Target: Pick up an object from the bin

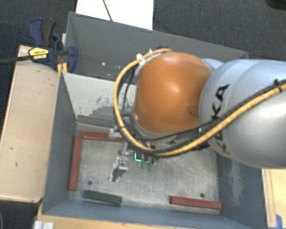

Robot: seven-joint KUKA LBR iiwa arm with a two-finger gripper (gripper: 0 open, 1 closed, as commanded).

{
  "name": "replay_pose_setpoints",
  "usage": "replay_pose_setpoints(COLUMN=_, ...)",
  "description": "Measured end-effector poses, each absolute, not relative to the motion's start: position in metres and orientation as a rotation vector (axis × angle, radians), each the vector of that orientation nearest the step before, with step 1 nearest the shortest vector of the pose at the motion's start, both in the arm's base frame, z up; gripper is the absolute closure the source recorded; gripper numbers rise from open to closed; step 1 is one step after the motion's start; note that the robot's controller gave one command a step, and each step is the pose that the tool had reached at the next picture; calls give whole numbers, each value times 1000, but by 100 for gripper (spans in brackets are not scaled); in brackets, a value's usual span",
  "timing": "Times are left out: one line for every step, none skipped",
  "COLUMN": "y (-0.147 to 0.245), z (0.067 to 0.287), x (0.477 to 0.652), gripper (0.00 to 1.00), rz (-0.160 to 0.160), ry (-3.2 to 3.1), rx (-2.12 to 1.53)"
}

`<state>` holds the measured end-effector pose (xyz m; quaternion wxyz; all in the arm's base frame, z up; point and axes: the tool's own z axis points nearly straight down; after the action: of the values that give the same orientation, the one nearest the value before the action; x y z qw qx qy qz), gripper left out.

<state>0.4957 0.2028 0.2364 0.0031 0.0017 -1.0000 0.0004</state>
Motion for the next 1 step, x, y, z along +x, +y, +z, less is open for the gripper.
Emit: replay_pose_setpoints(y=202, z=239, x=496, gripper=0, rz=0, ry=-3138, rx=2)
